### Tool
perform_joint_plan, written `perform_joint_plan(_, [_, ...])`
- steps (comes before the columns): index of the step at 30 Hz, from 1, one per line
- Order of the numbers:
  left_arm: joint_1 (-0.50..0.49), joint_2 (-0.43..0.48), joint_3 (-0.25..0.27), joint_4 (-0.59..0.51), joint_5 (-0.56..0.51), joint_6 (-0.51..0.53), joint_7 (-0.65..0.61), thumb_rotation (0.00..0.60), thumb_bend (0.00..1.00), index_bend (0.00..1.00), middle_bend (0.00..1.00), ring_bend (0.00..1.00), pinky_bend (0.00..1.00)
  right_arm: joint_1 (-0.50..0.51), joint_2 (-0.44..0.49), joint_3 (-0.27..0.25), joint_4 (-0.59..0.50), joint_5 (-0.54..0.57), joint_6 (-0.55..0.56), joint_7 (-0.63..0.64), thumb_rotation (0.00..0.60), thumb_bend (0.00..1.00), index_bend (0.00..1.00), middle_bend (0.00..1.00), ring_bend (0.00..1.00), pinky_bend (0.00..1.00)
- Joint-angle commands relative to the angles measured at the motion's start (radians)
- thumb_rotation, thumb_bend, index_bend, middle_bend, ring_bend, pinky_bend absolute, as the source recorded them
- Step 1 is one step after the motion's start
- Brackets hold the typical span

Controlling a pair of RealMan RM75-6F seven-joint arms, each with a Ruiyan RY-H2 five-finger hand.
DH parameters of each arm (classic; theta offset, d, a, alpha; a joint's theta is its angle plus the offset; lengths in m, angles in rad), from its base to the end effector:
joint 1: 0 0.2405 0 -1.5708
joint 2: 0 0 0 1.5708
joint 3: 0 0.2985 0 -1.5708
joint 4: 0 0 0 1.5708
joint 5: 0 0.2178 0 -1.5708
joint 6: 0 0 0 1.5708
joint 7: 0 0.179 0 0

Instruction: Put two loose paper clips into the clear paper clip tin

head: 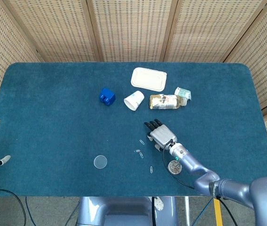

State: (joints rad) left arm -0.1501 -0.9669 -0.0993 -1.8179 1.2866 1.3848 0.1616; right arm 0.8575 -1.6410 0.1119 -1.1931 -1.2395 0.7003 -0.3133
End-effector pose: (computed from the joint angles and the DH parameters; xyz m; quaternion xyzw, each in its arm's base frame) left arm -0.3363 0.2464 0.2069 -0.5808 -0.4028 -0.3293 0.6261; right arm -0.1805 -0.4282 -0.0930 0.8445 -0.2892 0.2600 0.3683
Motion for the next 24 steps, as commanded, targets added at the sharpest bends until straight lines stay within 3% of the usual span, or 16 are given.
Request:
perform_joint_plan(1, [0.000,0.001,0.000,0.000,-0.001,0.000,-0.002,0.600,0.00,0.00,0.00,0.00,0.00,0.000,-0.010,-0.007,0.020,0.001,-0.004,0.002,0.600,0.34,0.45,0.00,0.00,0.00])
perform_joint_plan(8, [-0.001,0.000,0.001,0.002,-0.004,-0.004,-0.001,0.600,0.00,0.00,0.00,0.00,0.00,-0.003,-0.013,-0.025,0.053,-0.015,0.001,0.006,0.600,0.34,0.47,0.00,0.00,0.00])
perform_joint_plan(16, [-0.004,-0.002,0.003,0.001,-0.006,-0.008,0.006,0.600,0.00,0.00,0.00,0.00,0.00,-0.013,-0.003,-0.037,0.071,-0.026,0.007,0.022,0.600,0.35,0.57,0.00,0.00,0.00])
perform_joint_plan(24, [-0.006,-0.003,0.006,-0.002,-0.002,-0.008,0.011,0.600,0.00,0.00,0.00,0.00,0.00,-0.022,-0.003,-0.042,0.090,-0.042,0.015,0.052,0.600,0.43,0.65,0.00,0.00,0.00])
